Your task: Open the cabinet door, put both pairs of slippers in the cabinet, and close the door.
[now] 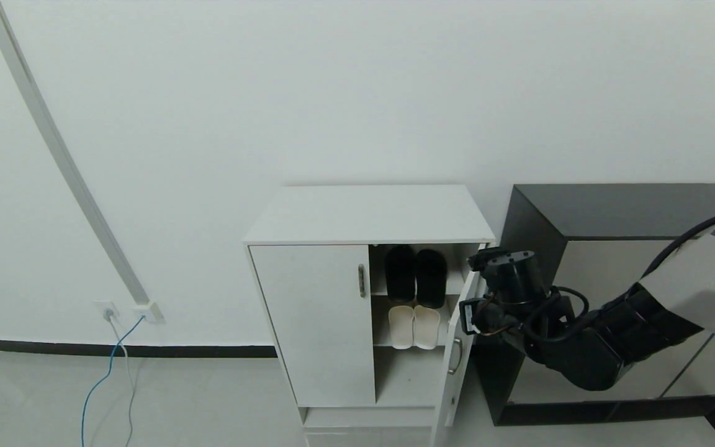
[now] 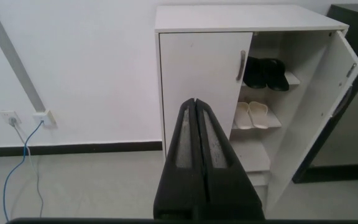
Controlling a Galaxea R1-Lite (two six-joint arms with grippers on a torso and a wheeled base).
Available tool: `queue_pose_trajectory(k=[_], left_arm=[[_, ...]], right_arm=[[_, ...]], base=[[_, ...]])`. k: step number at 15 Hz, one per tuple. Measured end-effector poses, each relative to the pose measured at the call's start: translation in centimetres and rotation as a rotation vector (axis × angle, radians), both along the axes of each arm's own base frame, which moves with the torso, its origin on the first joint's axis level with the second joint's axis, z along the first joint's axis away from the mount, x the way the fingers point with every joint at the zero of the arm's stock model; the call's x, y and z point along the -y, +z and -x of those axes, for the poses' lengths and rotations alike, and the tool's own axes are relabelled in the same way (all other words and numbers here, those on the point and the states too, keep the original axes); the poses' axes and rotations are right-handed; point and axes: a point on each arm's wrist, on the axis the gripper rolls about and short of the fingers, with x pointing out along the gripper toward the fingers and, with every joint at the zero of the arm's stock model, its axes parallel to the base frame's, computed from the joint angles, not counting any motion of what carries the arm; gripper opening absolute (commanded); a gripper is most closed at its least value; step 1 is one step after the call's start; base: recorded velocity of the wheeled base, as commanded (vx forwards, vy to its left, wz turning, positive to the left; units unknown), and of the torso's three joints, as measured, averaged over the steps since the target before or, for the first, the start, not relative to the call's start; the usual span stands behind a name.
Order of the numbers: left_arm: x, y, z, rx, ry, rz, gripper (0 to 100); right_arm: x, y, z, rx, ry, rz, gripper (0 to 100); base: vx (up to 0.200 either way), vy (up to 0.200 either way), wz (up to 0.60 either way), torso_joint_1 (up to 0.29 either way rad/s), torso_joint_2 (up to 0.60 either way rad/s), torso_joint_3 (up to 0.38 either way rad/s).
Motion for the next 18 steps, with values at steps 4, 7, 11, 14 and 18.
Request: queue_pose_trajectory(k=[4, 7, 11, 14, 18], left_arm=[[0.0, 0.0, 0.0, 0.000, 0.000, -0.001, 0], [0.0, 0.0, 0.0, 0.000, -0.001, -0.001, 0], [0.0, 0.0, 0.0, 0.000, -0.001, -0.001, 0], [0.0, 0.0, 0.0, 0.000, -0.001, -0.001, 0], [0.0, 0.0, 0.0, -0.001, -0.001, -0.001, 0]], right_arm=[[0.0, 0.0, 0.6, 0.051, 0.128, -0.105, 0], [0.6, -1.0, 1.8, 0.038, 0.202, -0.126, 0], [1.8, -2.6, 3.7, 0.004, 0.237, -0.072, 0], [2.2, -3.2, 4.4, -0.010, 0.236, -0.066, 0], [2.2, -3.7, 4.4, -0.003, 0.236, -0.067, 0]], base=[[0.000, 0.000, 0.00, 0.000, 0.00, 0.000], [0.000, 0.000, 0.00, 0.000, 0.00, 0.000], [0.200, 0.000, 0.00, 0.002, 0.00, 0.001], [0.000, 0.000, 0.00, 0.000, 0.00, 0.000], [0.000, 0.000, 0.00, 0.000, 0.00, 0.000]])
